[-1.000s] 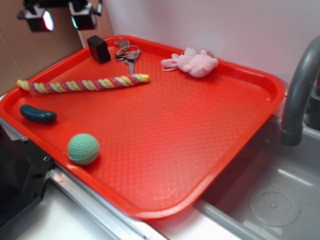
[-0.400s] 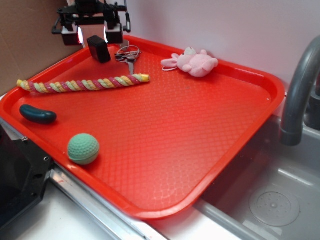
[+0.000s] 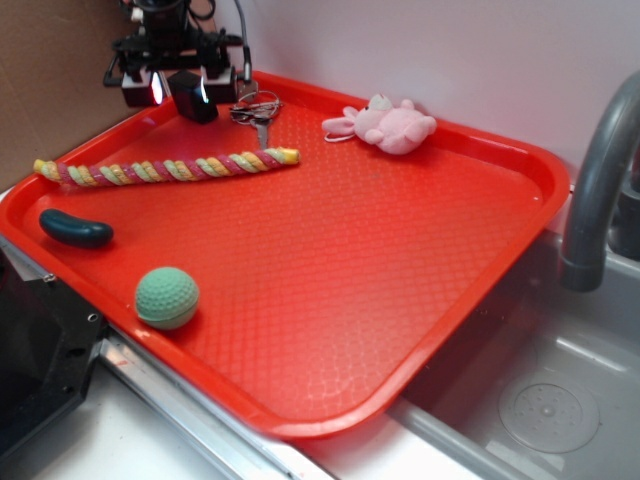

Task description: Grab the black box.

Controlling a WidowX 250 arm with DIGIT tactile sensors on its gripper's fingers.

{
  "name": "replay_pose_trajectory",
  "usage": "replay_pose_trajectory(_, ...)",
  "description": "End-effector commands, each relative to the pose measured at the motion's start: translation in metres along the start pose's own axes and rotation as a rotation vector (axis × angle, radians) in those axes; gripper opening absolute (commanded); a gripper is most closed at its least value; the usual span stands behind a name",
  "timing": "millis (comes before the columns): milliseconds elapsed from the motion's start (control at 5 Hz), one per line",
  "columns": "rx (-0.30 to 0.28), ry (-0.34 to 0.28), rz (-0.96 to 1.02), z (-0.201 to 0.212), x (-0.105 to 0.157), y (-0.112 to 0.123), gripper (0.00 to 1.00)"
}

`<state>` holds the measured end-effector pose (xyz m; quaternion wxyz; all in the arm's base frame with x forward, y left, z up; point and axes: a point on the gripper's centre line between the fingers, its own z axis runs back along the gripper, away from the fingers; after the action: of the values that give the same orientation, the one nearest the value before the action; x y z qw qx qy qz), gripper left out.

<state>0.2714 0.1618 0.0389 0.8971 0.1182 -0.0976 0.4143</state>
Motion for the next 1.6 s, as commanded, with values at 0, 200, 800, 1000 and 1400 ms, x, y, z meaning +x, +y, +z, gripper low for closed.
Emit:
replay_pose_trajectory(0, -0.019, -0.032, 0.06, 0.002, 0.017, 0.021, 1.0)
replay_pose_trajectory(200, -0.008, -0.023, 0.069, -0.007, 0.02, 0.024, 1.0)
replay_pose_trajectory(800, 0.015, -0.019, 0.06, -0.013, 0.017, 0.024, 0.0)
replay_pose_trajectory(1000, -0.014, -0.01, -0.01, -0.003, 0.011, 0.019, 0.0)
replay_pose_trajectory(1400, -0.073, -0.062, -0.086, 0.038, 0.001, 0.021, 0.0)
